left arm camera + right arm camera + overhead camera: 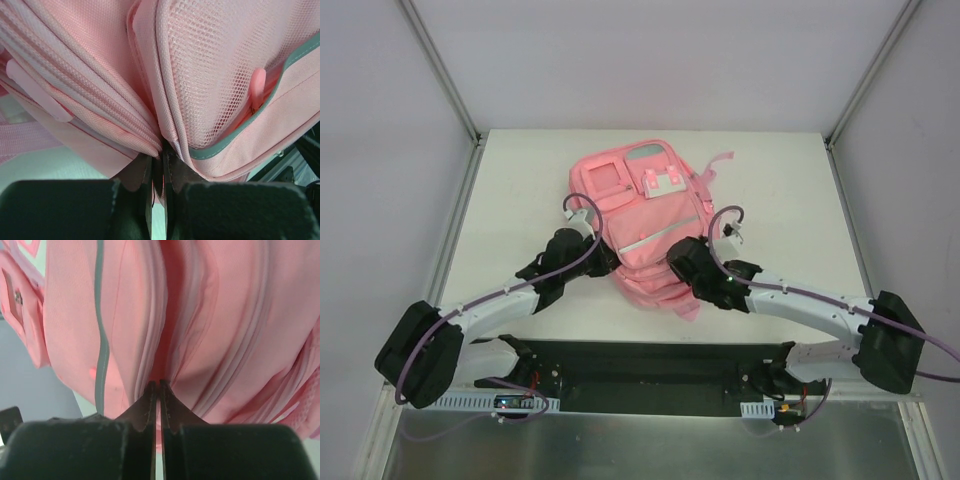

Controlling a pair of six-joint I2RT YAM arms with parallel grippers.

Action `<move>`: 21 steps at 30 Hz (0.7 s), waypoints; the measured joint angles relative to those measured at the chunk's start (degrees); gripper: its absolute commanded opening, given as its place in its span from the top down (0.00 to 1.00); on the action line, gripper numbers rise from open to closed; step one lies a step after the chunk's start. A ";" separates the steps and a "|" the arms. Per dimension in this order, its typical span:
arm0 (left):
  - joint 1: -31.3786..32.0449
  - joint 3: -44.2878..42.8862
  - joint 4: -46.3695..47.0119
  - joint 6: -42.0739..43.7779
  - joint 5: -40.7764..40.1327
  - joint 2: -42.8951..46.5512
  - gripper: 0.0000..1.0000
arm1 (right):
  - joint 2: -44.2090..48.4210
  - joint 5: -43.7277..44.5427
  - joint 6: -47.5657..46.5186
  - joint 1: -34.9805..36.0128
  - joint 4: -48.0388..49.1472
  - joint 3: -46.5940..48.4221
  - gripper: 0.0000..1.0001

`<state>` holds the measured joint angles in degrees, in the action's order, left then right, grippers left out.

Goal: Pack the student bag
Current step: Unzip the student bag at the center of the board.

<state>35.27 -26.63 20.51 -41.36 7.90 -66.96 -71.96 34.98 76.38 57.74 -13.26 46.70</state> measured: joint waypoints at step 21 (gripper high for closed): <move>0.61 -0.81 -4.83 11.56 -1.84 6.19 1.00 | -7.30 -3.10 -10.21 6.01 -5.20 10.51 0.84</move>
<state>35.88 -27.44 15.68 -29.80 6.07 -60.77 -79.26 31.88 66.17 63.75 -18.46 57.21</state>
